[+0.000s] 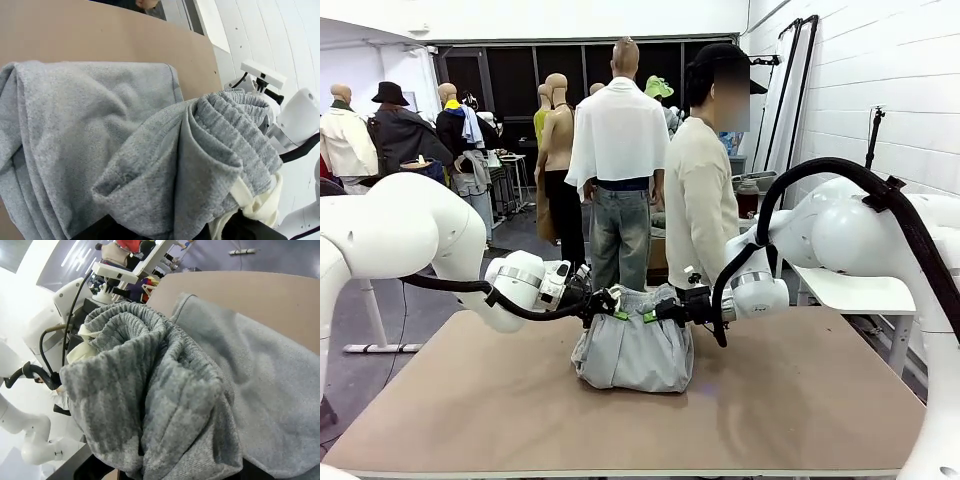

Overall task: Fold the training pants.
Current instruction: Fold the Training pants in half.

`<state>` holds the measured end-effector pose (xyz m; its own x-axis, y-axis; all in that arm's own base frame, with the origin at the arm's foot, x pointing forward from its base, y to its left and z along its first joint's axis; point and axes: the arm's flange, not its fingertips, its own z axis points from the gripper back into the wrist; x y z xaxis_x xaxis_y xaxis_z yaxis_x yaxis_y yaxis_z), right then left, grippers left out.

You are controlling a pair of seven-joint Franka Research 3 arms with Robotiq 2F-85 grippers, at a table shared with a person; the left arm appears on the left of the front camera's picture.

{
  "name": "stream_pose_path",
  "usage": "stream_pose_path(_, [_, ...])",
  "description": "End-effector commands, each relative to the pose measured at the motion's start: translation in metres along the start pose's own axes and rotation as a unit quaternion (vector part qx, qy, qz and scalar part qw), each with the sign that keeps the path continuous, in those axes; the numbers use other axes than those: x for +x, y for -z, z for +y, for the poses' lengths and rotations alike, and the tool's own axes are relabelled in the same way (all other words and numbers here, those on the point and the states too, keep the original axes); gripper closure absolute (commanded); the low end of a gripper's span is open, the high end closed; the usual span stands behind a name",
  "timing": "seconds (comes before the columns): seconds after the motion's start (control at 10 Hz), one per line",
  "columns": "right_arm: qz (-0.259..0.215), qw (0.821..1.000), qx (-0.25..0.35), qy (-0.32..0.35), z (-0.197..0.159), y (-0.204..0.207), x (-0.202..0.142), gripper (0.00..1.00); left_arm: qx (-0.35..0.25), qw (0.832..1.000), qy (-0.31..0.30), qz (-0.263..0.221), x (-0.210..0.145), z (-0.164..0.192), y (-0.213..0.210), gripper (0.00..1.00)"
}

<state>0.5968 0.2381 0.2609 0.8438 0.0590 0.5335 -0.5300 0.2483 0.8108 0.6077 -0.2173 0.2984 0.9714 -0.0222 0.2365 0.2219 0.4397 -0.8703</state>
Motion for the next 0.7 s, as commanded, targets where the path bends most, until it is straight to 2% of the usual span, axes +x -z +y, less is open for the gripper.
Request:
stream_pose_path(0.0, [-0.013,0.999,-0.026,0.018,-0.0125,-0.0085,0.0133,1.0,0.018,1.0,-0.014,-0.015,0.0149,0.0125,-0.0105,1.0])
stream_pose_path(0.4, [-0.015,0.999,-0.032,0.025,-0.0165,-0.0077,0.0158,1.0,0.013,1.0,-0.013,-0.012,0.0174,0.0185,-0.0087,1.0])
stream_pose_path(0.6, [-0.016,0.999,-0.039,0.035,-0.0161,-0.0106,0.0167,0.64,0.011,1.0,-0.014,-0.016,0.0148,0.0179,-0.0131,0.64])
